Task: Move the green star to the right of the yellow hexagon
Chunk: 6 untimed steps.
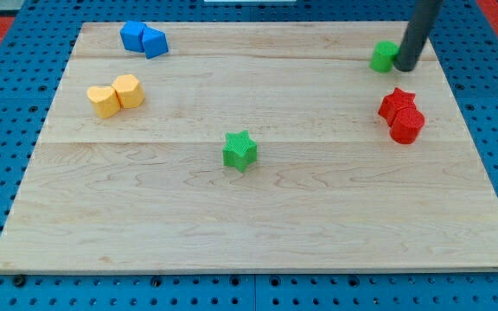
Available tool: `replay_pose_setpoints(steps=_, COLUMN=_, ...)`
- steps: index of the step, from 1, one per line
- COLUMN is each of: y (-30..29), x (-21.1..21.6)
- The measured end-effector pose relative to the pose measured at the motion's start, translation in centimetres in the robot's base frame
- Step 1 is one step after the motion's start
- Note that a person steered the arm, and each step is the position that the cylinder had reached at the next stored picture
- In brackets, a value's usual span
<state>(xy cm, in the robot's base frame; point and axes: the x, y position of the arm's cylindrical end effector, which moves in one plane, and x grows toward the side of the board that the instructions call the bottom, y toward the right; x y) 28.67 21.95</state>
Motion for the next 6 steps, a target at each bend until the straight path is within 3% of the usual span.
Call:
replay_pose_setpoints(steps=1, y=-1.7, x=-2.2)
replay_pose_setpoints(steps=3, y=-8.3, x=17.9)
replay_pose_setpoints(steps=5, y=-23.0, x=19.8)
replay_pose_setpoints(steps=6, y=-22.2, x=20.6)
